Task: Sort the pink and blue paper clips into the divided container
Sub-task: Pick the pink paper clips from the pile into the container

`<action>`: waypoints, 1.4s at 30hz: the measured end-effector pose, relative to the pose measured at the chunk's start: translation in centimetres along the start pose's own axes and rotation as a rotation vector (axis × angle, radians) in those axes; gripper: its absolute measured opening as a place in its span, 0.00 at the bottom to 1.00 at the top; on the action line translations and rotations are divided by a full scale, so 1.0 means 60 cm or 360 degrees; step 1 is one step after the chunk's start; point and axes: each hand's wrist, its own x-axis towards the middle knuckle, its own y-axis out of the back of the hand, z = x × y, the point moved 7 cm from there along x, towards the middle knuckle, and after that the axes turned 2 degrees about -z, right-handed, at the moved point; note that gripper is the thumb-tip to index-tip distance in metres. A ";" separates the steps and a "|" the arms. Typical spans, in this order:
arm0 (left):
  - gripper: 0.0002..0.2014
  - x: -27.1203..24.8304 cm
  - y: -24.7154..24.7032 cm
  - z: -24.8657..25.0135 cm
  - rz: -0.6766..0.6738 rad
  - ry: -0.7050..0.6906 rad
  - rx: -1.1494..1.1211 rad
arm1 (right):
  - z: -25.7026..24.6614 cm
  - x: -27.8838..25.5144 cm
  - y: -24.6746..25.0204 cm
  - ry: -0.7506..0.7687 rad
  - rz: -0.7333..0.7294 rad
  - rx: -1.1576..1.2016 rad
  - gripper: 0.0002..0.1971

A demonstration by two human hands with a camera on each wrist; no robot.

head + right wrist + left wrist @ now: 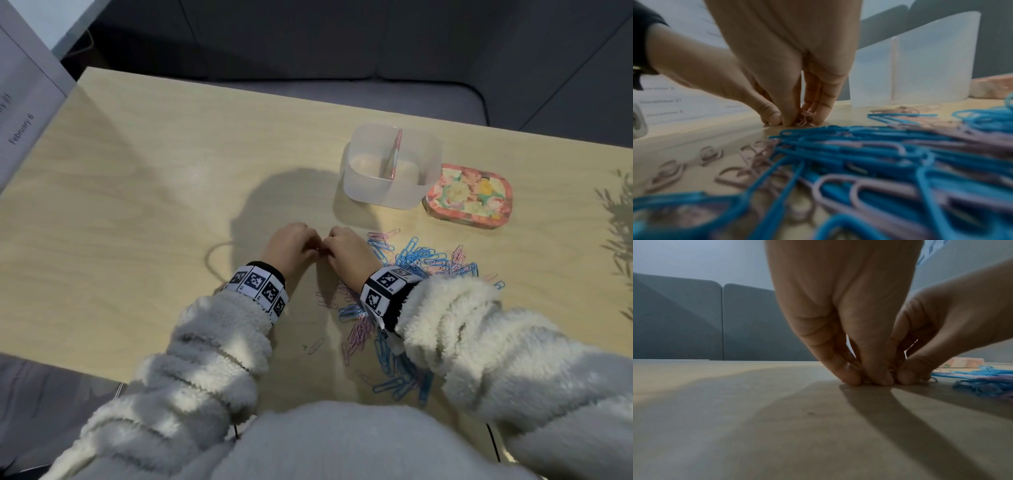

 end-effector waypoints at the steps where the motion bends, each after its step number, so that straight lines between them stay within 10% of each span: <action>1: 0.09 -0.002 0.000 -0.002 0.0029 0.0007 0.0002 | 0.000 0.001 0.000 -0.0004 0.0005 -0.0034 0.13; 10: 0.08 -0.012 -0.008 -0.005 0.0184 -0.0023 0.0146 | 0.028 -0.006 0.036 -0.0063 -0.0003 0.0057 0.08; 18: 0.06 0.000 0.008 0.010 0.0141 -0.0023 -0.0093 | 0.084 0.016 0.240 -0.0197 0.0733 0.0549 0.05; 31: 0.10 0.141 0.137 0.122 0.0599 -0.0170 -0.0064 | 0.134 -0.012 0.274 -0.0354 0.0910 0.0699 0.13; 38: 0.11 0.093 0.097 0.136 0.0758 -0.0450 0.0129 | 0.163 -0.076 0.116 -0.0494 0.0374 0.0445 0.11; 42: 0.07 0.039 0.042 0.069 0.0420 -0.0256 0.0036 | 0.163 -0.059 0.093 -0.0314 0.0297 0.0227 0.12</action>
